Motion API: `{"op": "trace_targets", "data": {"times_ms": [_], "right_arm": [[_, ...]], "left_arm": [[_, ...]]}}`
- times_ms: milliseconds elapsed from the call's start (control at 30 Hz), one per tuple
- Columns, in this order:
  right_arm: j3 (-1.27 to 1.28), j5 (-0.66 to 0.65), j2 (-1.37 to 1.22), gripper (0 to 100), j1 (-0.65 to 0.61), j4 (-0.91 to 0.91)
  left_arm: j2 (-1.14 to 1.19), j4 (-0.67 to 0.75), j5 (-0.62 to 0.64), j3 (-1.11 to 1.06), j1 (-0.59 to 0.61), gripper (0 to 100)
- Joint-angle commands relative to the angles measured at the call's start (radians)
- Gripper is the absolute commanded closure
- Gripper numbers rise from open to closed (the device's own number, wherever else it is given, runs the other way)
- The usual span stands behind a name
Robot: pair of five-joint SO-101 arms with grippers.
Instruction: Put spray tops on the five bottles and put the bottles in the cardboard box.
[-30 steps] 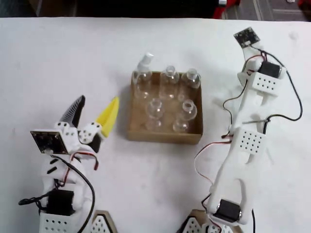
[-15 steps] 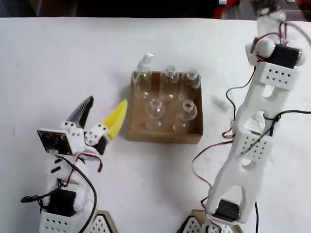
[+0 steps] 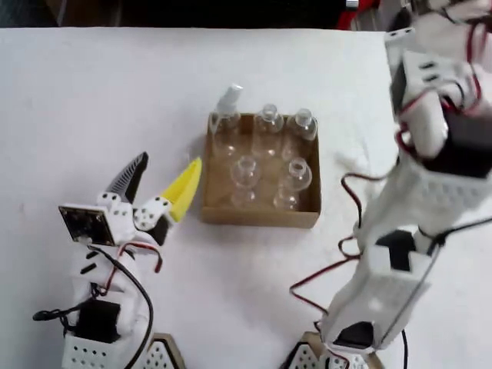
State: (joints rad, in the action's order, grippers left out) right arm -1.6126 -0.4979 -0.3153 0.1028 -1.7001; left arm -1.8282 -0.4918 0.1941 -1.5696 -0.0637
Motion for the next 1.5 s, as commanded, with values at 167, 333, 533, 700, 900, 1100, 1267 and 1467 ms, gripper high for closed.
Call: {"op": "trace_targets", "data": {"times_ms": [167, 333, 533, 700, 900, 1100, 1267, 1467], "right_arm": [[-0.003, 0.011, 0.312, 98.3, -0.012, -0.031], [0.359, 0.114, 0.51, 98.3, -0.013, -0.03], [0.848, 0.173, 0.748, 98.1, -0.139, -0.022], [1.142, 0.175, 0.894, 98.2, -0.266, 0.128], [1.542, 0.173, 1.046, 98.2, -0.487, 0.348], [2.004, 0.173, 1.181, 98.2, -0.578, 0.797], [2.328, 0.178, 1.264, 98.2, -0.585, 1.241], [2.55, 0.227, 1.287, 98.3, -0.596, 1.554]], "left_arm": [[-0.008, 0.005, -0.012, 0.008, -0.012, 70], [-0.008, 0.005, -0.012, 0.008, -0.012, 70], [-0.008, 0.005, -0.012, 0.015, -0.018, 70], [-0.008, 0.009, -0.012, 0.017, -0.104, 70], [-0.008, 0.003, -0.114, 0.028, -0.185, 70], [-0.008, -0.017, -0.115, 0.04, -0.225, 70], [-0.008, -0.109, -0.115, 0.101, -0.26, 70], [-0.008, -0.135, -0.11, 0.123, -0.272, 70]]}}
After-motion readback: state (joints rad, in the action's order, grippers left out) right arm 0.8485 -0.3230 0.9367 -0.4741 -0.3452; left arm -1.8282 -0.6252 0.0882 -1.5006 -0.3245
